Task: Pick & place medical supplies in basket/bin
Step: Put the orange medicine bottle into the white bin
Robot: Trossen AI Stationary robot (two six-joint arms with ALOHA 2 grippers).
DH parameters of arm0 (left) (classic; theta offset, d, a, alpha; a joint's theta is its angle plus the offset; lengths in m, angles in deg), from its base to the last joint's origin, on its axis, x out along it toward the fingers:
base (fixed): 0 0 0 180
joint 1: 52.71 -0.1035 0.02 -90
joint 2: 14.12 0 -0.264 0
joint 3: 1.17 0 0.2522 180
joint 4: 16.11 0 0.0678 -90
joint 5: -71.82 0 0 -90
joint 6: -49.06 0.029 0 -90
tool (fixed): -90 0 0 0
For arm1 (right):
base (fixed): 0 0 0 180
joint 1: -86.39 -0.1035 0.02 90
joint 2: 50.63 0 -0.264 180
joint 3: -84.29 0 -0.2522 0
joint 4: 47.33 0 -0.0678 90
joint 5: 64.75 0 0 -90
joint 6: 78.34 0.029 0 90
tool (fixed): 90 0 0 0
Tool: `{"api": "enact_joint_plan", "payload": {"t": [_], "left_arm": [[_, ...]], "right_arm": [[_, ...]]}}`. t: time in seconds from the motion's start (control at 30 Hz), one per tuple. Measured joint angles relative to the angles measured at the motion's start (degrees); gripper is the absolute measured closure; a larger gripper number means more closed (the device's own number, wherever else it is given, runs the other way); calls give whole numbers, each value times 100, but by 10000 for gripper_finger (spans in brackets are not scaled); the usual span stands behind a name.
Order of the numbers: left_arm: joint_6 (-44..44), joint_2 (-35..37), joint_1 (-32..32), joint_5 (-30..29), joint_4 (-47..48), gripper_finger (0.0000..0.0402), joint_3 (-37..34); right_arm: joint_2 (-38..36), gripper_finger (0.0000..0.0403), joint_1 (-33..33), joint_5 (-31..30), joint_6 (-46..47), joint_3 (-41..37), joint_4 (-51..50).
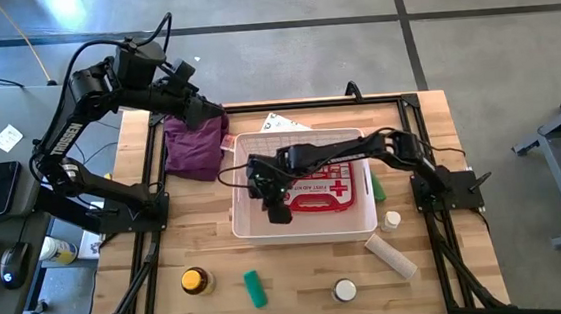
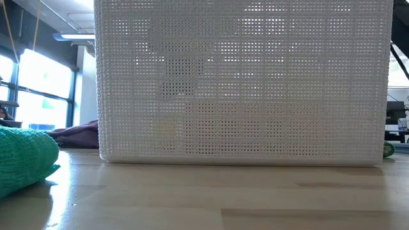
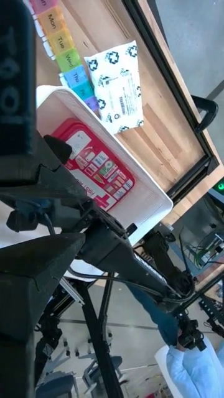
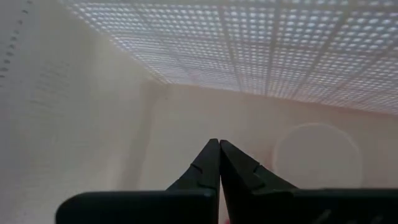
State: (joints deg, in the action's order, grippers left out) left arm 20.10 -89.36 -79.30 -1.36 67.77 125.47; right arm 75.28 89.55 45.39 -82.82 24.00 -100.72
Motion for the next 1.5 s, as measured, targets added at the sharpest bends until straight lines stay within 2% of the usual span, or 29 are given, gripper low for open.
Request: {"api": "enact_joint_plan", "payload": {"t": [0.33,0.7,1.5], "left_arm": [[-129,0,0,17,-8,268,0],[-173,0,0,17,-12,268,0],[-295,0,0,-9,-23,268,0]], "right_arm": [[244,403,-22,-55,-52,2,3],[264,403,-17,-671,-101,2,41],[262,403,188,-1327,-354,5,84]]}}
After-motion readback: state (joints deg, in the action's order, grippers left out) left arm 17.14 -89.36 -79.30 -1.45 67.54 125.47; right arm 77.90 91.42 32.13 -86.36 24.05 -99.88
